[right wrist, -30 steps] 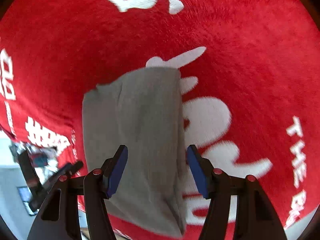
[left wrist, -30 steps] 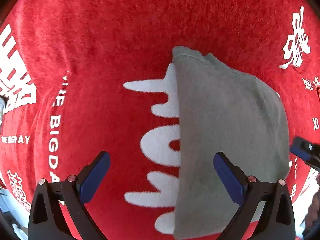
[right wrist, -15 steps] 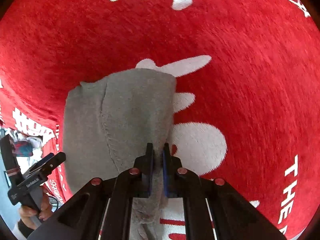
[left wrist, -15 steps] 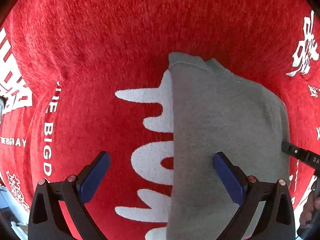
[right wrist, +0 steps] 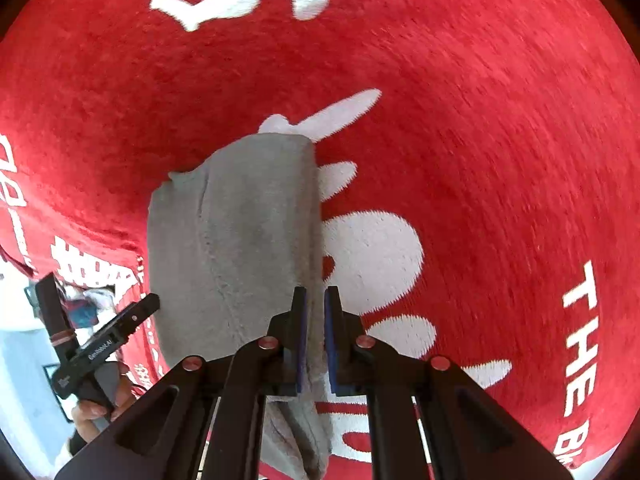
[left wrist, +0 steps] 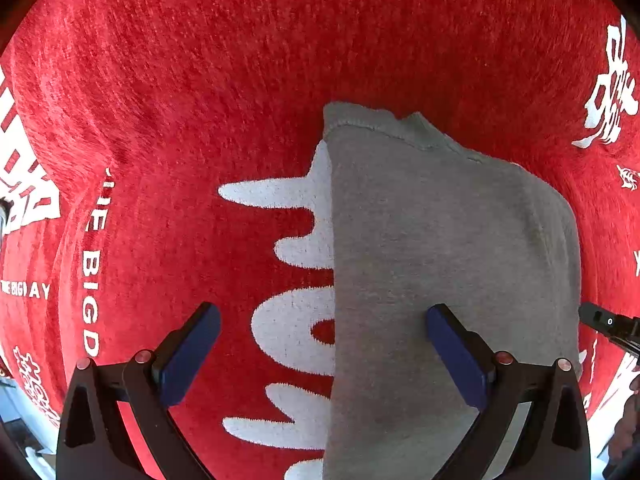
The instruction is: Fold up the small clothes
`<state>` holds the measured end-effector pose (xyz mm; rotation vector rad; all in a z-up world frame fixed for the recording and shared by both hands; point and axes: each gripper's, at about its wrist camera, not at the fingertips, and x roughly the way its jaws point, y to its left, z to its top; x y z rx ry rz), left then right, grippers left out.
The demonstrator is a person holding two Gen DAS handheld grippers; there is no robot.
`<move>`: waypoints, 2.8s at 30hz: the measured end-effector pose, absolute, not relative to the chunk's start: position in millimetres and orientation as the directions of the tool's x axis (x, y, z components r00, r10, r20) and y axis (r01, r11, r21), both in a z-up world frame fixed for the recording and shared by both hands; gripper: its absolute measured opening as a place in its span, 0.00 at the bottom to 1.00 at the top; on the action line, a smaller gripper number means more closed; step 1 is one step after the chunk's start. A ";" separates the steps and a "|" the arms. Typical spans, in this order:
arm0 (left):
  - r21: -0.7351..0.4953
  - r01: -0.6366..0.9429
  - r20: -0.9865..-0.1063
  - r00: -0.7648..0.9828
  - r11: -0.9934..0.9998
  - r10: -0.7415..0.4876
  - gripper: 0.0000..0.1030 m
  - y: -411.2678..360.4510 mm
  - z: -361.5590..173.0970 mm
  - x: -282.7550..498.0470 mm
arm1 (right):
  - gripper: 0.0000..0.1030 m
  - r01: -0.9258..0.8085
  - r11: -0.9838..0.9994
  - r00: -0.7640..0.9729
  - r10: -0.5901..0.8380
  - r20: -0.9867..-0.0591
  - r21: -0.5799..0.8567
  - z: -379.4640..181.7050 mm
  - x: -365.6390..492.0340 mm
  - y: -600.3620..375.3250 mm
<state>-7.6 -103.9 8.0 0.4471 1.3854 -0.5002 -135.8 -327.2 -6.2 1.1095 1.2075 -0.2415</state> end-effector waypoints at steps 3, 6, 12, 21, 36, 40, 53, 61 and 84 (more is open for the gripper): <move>0.005 0.586 -0.991 0.110 0.810 -0.074 1.00 -105.9 7.4 -9.5 | 0.14 0.690 0.464 0.401 0.394 -0.827 0.556 -10.1 -143.3 -331.9; -0.007 0.590 -0.992 0.095 0.807 -0.078 1.00 -105.6 3.3 -6.8 | 0.48 0.701 0.446 0.400 0.400 -0.825 0.557 -12.7 -150.1 -334.8; -0.143 0.560 -0.987 -0.020 0.816 -0.159 1.00 -98.9 -7.2 6.3 | 0.52 0.682 0.380 0.464 0.435 -0.772 0.625 -14.6 -161.1 -340.8; -0.364 0.533 -0.930 -0.247 0.764 -0.271 1.00 -91.3 -36.8 25.4 | 0.63 0.597 0.298 0.509 0.576 -0.639 0.744 -33.2 -162.2 -338.2; -0.387 0.614 -0.922 -0.265 0.688 -0.283 1.00 -126.4 -47.9 7.5 | 0.67 0.435 0.369 0.469 0.686 -0.556 0.821 -41.8 -109.1 -313.6; -0.377 0.612 -0.926 -0.246 0.696 -0.286 0.93 -126.0 -43.9 0.9 | 0.51 0.473 0.333 0.484 0.675 -0.557 0.816 -46.3 -118.6 -316.5; -0.444 0.598 -0.888 -0.196 0.667 -0.416 0.45 -87.6 12.6 4.4 | 0.30 0.435 0.166 0.592 0.688 -0.420 0.885 -10.1 -137.2 -302.8; -0.458 0.590 -0.879 -0.188 0.665 -0.439 0.45 -26.4 53.7 -0.2 | 0.30 0.412 0.114 0.582 0.731 -0.358 0.904 14.5 -141.1 -256.5; -0.210 0.524 -0.961 0.044 0.825 -0.273 0.45 84.3 27.3 2.0 | 0.08 0.572 0.577 0.363 0.460 -0.810 0.584 16.7 -133.8 -197.6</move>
